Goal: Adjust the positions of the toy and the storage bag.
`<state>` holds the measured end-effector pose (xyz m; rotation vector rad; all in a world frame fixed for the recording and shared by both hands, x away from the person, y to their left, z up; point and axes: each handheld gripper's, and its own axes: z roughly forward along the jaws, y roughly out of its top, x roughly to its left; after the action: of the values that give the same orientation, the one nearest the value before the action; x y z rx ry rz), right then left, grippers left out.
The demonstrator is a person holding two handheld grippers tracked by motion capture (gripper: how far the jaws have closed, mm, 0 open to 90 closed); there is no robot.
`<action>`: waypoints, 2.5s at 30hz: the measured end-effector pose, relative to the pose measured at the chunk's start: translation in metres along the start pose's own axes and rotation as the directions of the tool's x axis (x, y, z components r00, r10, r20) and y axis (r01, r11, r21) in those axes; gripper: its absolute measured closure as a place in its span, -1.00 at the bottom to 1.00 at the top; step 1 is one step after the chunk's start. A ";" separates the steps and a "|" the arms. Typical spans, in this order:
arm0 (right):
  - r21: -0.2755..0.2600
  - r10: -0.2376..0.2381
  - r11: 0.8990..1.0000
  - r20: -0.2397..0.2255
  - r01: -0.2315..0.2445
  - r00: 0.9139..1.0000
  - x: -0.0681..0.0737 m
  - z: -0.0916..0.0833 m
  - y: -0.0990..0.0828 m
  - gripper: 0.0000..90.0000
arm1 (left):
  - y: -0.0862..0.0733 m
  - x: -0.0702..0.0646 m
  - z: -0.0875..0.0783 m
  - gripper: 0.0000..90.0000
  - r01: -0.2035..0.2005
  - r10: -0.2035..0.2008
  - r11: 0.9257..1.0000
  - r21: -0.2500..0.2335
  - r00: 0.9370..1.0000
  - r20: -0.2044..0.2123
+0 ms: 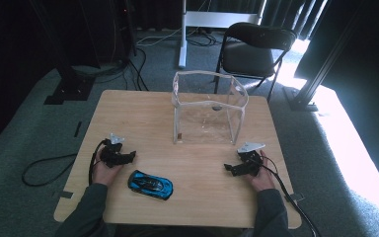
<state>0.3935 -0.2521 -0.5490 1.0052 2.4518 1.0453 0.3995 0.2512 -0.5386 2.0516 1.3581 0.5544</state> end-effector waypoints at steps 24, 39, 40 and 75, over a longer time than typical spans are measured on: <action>0.018 0.061 0.998 0.048 -0.062 0.997 0.007 -0.008 0.003 -0.09 | 0.019 -0.015 -0.002 -0.04 -0.038 0.037 0.999 0.016 0.996 0.086; -0.017 0.144 0.989 0.244 -0.144 0.959 -0.020 -0.005 0.024 0.57 | 0.063 -0.063 0.007 0.14 -0.183 0.189 0.982 -0.050 0.967 0.169; -0.017 0.144 0.989 0.244 -0.144 0.959 -0.020 -0.005 0.024 0.57 | 0.065 -0.065 0.009 0.14 -0.184 0.190 0.982 -0.052 0.966 0.174; -0.095 0.120 0.990 0.135 -0.107 0.984 -0.010 0.014 0.041 0.93 | 0.102 -0.100 0.035 0.95 -0.288 0.287 0.958 -0.012 0.948 0.136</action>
<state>0.4275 -0.2319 -0.5293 1.1603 2.2396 1.0693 0.4512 0.1211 -0.4947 2.2670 0.9900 0.5193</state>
